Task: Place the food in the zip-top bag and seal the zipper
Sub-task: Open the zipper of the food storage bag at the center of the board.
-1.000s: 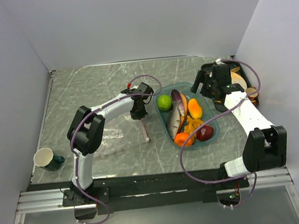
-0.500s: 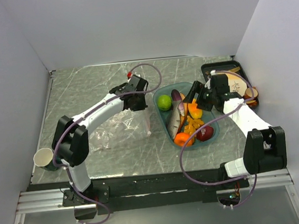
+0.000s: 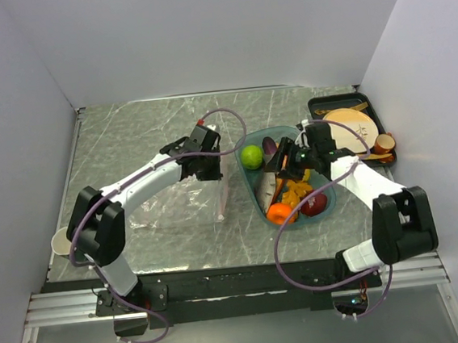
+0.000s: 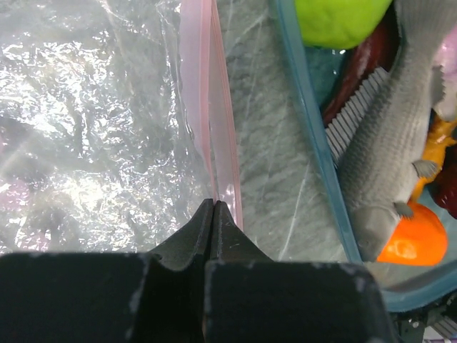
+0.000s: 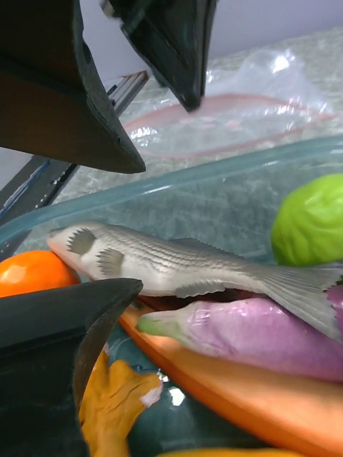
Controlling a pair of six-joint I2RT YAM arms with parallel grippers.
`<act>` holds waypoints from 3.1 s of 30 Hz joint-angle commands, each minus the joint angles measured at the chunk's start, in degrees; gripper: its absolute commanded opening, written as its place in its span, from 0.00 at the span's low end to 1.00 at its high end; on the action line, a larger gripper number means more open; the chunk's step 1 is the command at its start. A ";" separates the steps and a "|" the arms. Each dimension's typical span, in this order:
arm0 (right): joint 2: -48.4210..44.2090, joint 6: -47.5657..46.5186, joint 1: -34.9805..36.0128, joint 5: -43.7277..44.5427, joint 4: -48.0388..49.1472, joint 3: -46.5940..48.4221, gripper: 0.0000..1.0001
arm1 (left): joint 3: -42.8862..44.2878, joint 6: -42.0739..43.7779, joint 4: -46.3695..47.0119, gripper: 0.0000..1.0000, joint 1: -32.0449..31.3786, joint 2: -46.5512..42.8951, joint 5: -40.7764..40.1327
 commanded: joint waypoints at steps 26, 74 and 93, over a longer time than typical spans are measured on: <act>12.08 3.73 16.15 -4.78 9.14 15.76 0.54 | 3.14 -0.21 -3.19 0.01 0.38 -11.42 -3.36; 23.67 6.28 22.21 0.49 15.21 22.26 0.29 | -0.37 -1.62 -2.40 0.01 2.22 -13.62 -4.60; 32.65 4.44 22.04 4.18 9.49 28.16 0.05 | -2.83 -0.38 -7.77 0.01 13.47 -20.39 -2.49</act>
